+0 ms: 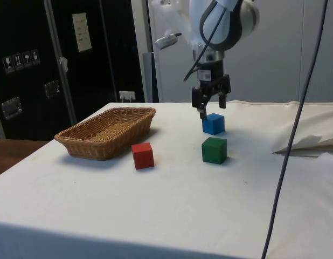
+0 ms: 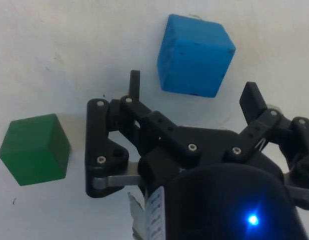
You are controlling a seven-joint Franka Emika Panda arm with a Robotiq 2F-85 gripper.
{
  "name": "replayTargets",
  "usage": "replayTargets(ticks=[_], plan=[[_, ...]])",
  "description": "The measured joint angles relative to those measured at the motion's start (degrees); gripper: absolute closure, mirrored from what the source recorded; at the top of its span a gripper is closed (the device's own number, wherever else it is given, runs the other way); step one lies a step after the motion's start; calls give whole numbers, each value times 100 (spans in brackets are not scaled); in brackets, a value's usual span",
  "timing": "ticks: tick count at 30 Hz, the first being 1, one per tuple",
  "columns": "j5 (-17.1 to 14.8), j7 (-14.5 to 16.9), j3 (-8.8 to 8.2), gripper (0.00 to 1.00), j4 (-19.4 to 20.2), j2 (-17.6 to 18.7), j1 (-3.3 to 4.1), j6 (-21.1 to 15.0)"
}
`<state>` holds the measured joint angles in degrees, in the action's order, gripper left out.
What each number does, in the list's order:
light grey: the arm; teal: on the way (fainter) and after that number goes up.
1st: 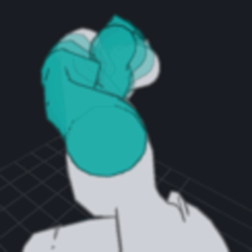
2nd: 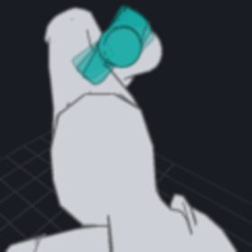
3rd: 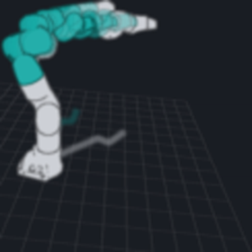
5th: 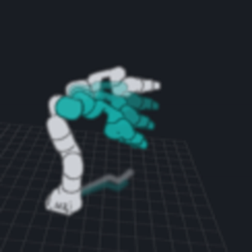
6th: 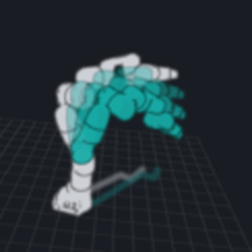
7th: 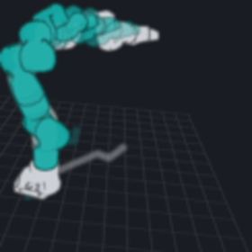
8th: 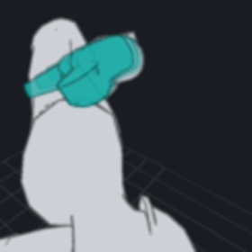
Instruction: Pick up the blue cube and place it into the basket.
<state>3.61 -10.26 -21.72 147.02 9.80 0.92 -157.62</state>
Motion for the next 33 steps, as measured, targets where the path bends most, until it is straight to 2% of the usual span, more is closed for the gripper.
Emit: replayTargets(ticks=[9, 20, 25, 33], plan=[[-63, -40, 74, 0, -80, 229, 0, -80], [-143, -34, 103, 0, -109, 596, -11, -430], [-229, 74, 63, 0, -97, 745, -52, -647], [-235, 143, -11, 0, -86, 768, -74, -705]])
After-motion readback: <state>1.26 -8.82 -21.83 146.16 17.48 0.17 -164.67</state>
